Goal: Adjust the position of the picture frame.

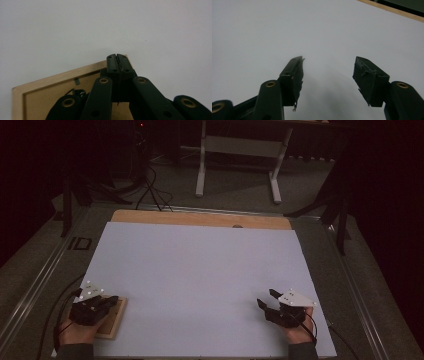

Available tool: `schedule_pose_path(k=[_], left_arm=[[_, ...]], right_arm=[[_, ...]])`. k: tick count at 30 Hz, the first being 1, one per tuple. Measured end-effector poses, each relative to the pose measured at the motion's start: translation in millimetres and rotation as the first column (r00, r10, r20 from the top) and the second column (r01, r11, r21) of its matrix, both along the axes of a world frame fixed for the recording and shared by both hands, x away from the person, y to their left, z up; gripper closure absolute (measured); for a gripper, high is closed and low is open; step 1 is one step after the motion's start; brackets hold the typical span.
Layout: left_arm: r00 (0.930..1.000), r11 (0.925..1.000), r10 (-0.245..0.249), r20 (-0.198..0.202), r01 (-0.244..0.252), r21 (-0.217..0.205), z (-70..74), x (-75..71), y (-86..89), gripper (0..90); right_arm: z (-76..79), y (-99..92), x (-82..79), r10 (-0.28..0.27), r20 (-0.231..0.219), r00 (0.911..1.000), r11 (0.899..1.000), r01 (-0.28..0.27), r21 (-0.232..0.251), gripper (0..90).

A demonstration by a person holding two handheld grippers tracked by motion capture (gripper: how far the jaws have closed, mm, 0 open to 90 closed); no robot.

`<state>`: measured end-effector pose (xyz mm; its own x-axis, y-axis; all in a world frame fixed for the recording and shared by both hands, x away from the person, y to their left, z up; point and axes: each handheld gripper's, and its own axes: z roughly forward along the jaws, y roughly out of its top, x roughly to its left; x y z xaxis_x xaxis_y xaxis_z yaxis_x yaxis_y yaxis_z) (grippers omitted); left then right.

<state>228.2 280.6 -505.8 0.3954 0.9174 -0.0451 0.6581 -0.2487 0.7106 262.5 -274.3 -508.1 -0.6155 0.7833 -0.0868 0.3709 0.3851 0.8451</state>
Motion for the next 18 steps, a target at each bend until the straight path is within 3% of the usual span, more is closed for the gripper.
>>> schedule_pose_path(k=[4,14,18], left_arm=[[0.9996,0.9996,-0.017,-0.022,0.017,0.022,-4.4,4.9,-5.5,89.8],[0.9996,0.9985,-0.025,-0.015,0.025,0.048,-4.2,9.8,-12.6,90.0],[0.9995,0.9993,-0.028,-0.015,0.028,0.024,-5.2,11.2,-11.1,89.9]], right_arm=[[0.1,0.2,-0.3,0.001,-0.001,1.0,1.0,-0.001,0.001,40.5],[-0.3,0.6,-0.1,0.002,-0.002,1.0,1.0,-0.002,-0.002,40.7],[-1.0,2.0,0.3,0.007,-0.004,1.0,1.0,-0.007,-0.008,40.7]])
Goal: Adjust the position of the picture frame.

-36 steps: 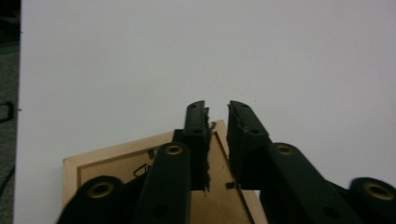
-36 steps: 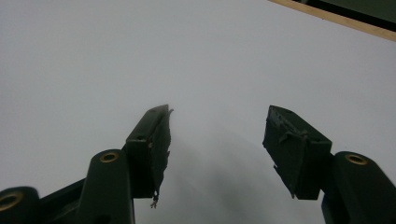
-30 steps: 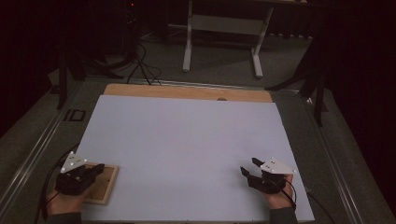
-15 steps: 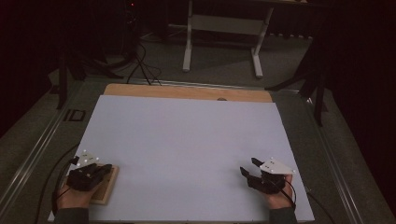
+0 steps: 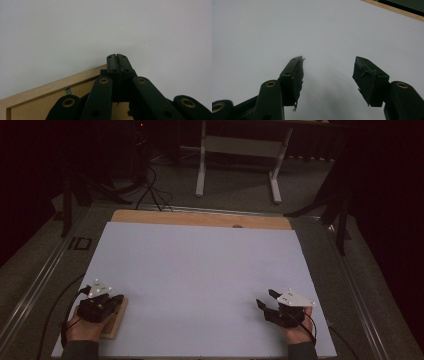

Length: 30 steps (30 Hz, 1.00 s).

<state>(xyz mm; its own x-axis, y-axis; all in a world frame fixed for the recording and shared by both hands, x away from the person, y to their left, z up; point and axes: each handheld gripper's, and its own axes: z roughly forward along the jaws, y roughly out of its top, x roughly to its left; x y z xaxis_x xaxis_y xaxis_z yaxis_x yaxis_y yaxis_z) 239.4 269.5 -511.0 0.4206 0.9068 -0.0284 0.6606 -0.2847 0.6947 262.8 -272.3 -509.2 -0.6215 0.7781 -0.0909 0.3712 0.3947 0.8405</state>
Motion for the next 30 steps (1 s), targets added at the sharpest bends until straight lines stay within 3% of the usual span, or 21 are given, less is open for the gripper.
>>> schedule_pose_path(k=[21,30], left_arm=[[0.9999,0.9999,0.006,0.012,-0.006,0.008,-0.8,5.9,-12.1,89.9],[0.9999,0.9998,-0.004,0.014,0.004,0.019,-0.6,12.3,-25.1,89.9]], right_arm=[[-0.1,1.3,0.4,0.007,0.001,1.0,1.0,-0.007,0.0,40.5],[0.0,0.9,0.5,0.005,0.001,1.0,1.0,-0.005,0.001,40.4]])
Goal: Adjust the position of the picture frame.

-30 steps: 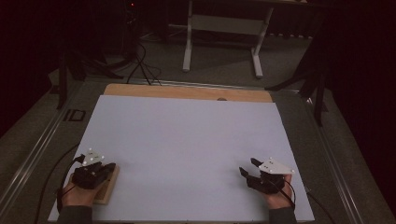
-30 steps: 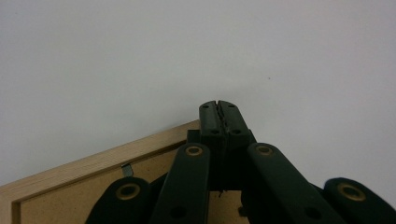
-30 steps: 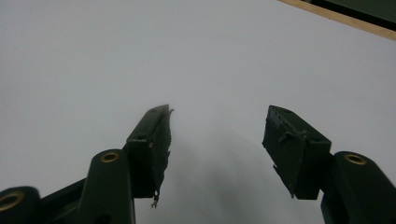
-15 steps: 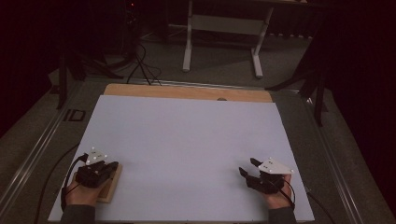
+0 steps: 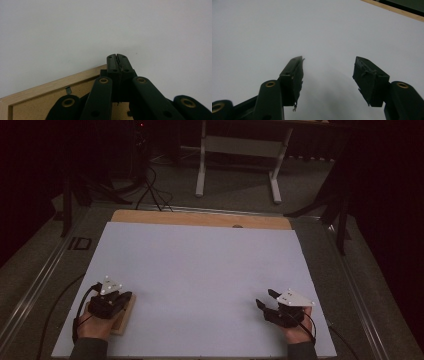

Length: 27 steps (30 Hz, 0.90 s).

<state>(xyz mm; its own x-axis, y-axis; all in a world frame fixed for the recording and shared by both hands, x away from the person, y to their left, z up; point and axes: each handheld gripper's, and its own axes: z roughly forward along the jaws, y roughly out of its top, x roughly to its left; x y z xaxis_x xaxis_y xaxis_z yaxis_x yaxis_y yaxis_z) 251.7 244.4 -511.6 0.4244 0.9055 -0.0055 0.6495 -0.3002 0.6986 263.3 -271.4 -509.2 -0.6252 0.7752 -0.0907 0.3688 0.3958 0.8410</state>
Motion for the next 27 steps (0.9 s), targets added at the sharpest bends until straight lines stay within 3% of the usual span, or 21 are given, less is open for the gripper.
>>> schedule_pose_path(k=[11,19,27], left_arm=[[0.999,0.9988,-0.044,-0.006,0.044,0.022,1.5,18.2,-24.9,89.9],[0.9979,0.9979,-0.064,-0.009,0.064,0.011,1.6,29.9,-39.7,89.9],[0.9951,0.9948,-0.098,-0.007,0.098,0.028,2.6,44.2,-64.2,89.9]], right_arm=[[0.5,-1.7,0.1,-0.006,0.003,1.0,1.0,0.006,0.007,40.2],[0.6,-1.1,0.4,-0.005,0.004,1.0,1.0,0.005,0.008,40.1],[0.7,-1.5,0.7,-0.005,0.005,1.0,1.0,0.005,0.008,40.1]])
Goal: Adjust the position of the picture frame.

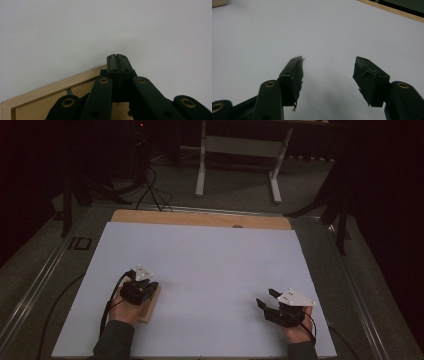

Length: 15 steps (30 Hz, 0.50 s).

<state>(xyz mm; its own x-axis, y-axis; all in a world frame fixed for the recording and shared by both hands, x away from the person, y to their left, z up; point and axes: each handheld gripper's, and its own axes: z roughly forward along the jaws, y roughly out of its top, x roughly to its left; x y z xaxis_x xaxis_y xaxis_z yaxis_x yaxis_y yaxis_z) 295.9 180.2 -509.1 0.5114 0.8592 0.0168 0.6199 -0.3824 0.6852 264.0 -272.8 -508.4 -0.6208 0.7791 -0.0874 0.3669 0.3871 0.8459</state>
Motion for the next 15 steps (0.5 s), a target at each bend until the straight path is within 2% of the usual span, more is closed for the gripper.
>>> schedule_pose_path(k=[15], left_arm=[[0.9993,0.9993,-0.038,0.008,0.038,-0.007,-0.5,26.6,-43.7,89.9]], right_arm=[[0.1,-0.4,0.3,-0.002,-0.001,1.0,1.0,0.002,0.002,40.1]])
